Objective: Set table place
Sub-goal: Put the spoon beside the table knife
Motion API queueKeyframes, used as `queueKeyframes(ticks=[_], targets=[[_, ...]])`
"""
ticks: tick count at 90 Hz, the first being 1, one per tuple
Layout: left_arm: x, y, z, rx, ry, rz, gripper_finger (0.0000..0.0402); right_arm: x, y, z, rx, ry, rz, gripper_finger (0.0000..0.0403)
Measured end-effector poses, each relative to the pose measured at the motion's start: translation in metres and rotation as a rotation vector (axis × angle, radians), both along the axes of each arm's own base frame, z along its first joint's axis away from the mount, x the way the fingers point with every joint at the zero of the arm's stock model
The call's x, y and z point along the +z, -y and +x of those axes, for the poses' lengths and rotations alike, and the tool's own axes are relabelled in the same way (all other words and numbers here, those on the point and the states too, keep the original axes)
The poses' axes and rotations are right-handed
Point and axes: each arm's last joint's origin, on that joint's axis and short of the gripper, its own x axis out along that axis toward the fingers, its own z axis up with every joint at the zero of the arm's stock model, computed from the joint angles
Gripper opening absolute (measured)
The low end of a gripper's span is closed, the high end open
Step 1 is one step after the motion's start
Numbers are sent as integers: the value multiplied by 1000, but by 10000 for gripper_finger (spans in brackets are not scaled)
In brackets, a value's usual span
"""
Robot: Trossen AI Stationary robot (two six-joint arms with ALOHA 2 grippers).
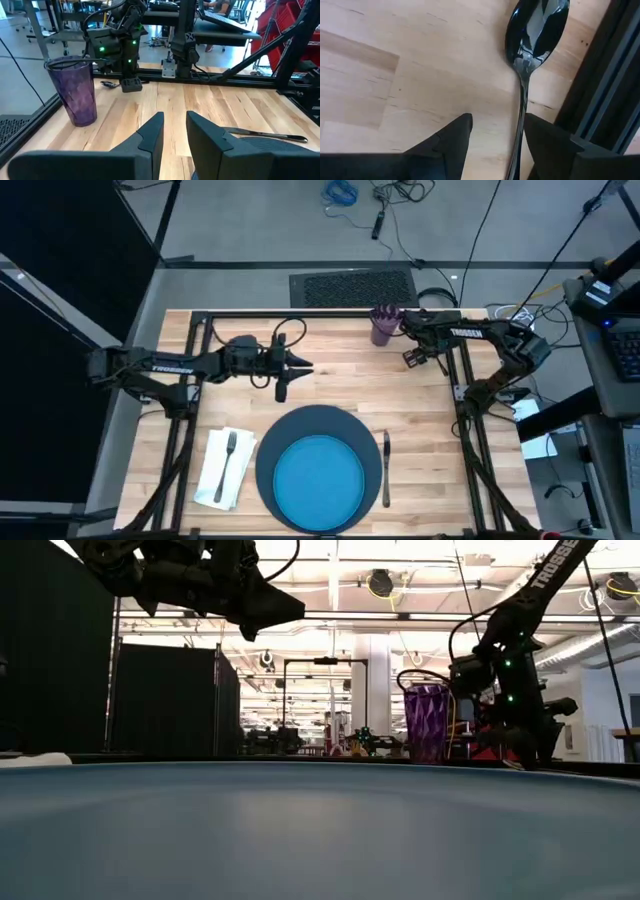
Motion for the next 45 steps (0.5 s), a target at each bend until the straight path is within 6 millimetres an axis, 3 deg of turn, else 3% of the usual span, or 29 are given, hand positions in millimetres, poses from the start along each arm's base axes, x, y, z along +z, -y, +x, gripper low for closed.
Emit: queueKeyframes(ticks=[45], targets=[[-1,0,0,0,-8,-1,68,-1,1,-1,-24,25,17,176]])
